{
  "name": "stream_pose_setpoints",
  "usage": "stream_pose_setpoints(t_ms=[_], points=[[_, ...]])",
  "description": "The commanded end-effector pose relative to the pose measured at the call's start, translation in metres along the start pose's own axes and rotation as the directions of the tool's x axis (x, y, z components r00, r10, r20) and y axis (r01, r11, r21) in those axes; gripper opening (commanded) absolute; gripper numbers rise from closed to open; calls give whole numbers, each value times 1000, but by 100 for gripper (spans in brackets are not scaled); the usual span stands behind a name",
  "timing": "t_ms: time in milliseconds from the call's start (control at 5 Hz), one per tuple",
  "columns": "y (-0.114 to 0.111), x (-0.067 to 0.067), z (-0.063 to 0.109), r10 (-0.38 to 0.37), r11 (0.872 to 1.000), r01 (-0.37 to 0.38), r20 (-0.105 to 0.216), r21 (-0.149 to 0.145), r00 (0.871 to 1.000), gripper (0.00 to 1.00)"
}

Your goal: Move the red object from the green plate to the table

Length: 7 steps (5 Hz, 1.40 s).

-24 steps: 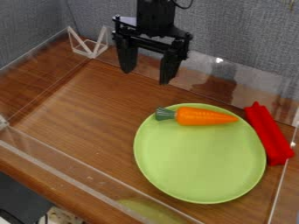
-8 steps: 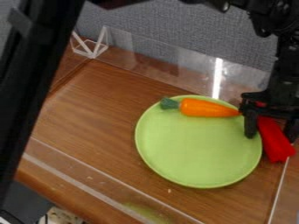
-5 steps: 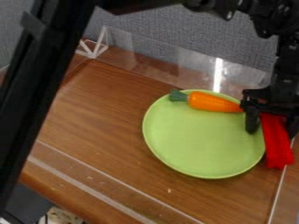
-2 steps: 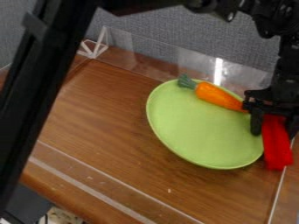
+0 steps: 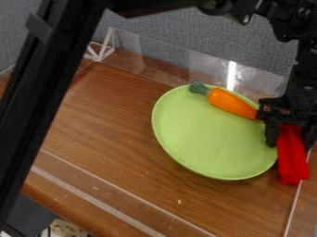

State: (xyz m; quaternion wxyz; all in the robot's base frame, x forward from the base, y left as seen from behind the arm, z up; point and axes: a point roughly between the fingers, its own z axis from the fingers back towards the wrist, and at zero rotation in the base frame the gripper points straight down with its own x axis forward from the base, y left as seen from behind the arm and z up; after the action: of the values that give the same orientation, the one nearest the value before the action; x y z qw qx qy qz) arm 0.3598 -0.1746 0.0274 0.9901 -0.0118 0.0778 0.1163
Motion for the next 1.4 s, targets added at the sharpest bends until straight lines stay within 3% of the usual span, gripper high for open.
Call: stream_pose_setpoints(t_ms=[0,200,600,1000,1200], points=[[1,-7,17,-70,998,70,25,-5,997,0],[10,-7,15,-102,995,101,15,9,995,0],[21,-5,26,-40,999,40,-1,14,999,0],[35,-23,62,15,1000,-15,-5,13,1000,0],[60,-28,93,83,995,-83,3,-51,997,0]])
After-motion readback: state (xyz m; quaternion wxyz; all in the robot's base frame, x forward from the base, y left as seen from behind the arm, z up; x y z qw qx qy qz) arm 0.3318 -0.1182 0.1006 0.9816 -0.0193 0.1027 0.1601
